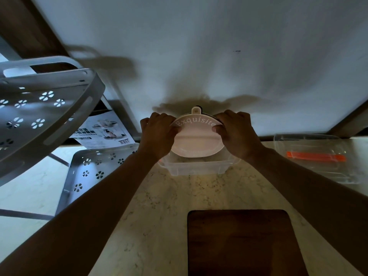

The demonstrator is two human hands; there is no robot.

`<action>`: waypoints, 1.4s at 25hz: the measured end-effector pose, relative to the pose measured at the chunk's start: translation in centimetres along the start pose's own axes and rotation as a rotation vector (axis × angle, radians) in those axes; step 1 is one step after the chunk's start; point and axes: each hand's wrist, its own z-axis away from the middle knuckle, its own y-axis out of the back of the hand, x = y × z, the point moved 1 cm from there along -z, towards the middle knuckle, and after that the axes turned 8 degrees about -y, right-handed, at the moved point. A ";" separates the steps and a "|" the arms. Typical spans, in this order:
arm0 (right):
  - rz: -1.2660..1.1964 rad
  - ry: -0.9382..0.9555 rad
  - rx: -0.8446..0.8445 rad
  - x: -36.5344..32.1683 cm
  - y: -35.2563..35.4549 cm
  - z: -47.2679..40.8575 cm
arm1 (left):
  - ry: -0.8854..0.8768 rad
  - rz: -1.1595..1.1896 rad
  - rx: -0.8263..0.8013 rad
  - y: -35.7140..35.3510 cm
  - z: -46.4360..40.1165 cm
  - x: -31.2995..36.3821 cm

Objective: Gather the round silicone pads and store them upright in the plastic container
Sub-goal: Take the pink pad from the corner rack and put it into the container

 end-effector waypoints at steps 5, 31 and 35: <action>0.035 -0.009 -0.055 0.1 -1.0 -0.6 | 0.004 -0.039 -0.046 -0.7 -0.1 -0.5; 0.086 -0.123 0.040 -1.0 -0.9 -2.3 | 0.072 0.008 -0.007 -1.2 -2.1 -0.5; 0.089 -0.128 0.024 -0.9 -1.1 -2.3 | 0.062 0.031 0.018 -1.5 -1.9 -0.6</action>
